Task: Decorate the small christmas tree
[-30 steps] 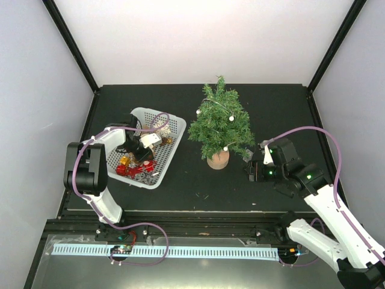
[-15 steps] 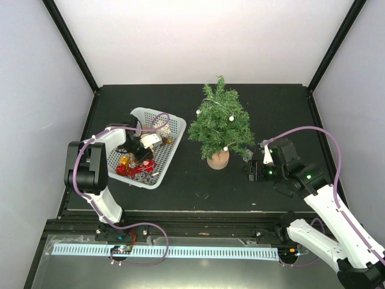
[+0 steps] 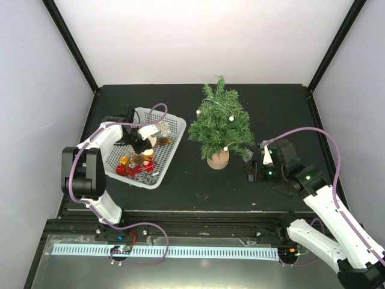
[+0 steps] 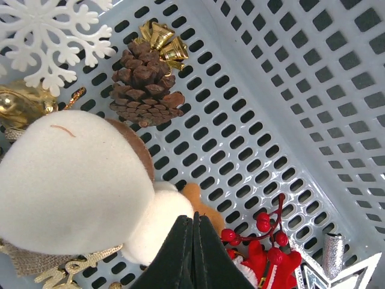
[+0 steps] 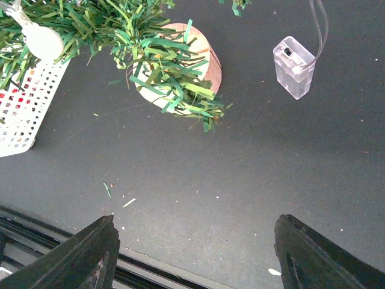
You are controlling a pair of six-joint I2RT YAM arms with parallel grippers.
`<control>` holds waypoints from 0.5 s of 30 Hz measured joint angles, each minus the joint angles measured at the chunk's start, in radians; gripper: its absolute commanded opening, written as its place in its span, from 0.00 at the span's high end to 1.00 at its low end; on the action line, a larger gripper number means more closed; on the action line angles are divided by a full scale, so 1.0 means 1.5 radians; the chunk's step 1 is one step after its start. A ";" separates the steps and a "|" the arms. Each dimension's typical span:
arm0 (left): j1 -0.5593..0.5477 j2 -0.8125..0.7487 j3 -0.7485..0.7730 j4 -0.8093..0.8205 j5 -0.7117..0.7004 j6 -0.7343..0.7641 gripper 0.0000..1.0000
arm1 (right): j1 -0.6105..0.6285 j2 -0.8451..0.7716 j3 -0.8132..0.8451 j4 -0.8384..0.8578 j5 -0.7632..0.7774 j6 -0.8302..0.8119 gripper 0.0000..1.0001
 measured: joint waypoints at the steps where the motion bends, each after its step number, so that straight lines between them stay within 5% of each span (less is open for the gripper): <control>1: 0.000 -0.001 0.002 -0.001 0.000 0.000 0.95 | 0.000 -0.001 -0.001 0.000 0.000 0.001 0.28; 6: 0.000 -0.001 0.003 -0.019 -0.004 0.016 0.69 | 0.000 -0.001 -0.001 0.002 -0.004 0.004 0.29; 15: -0.011 0.036 -0.005 -0.034 -0.046 0.061 0.68 | 0.000 0.001 -0.005 0.005 -0.014 0.004 0.28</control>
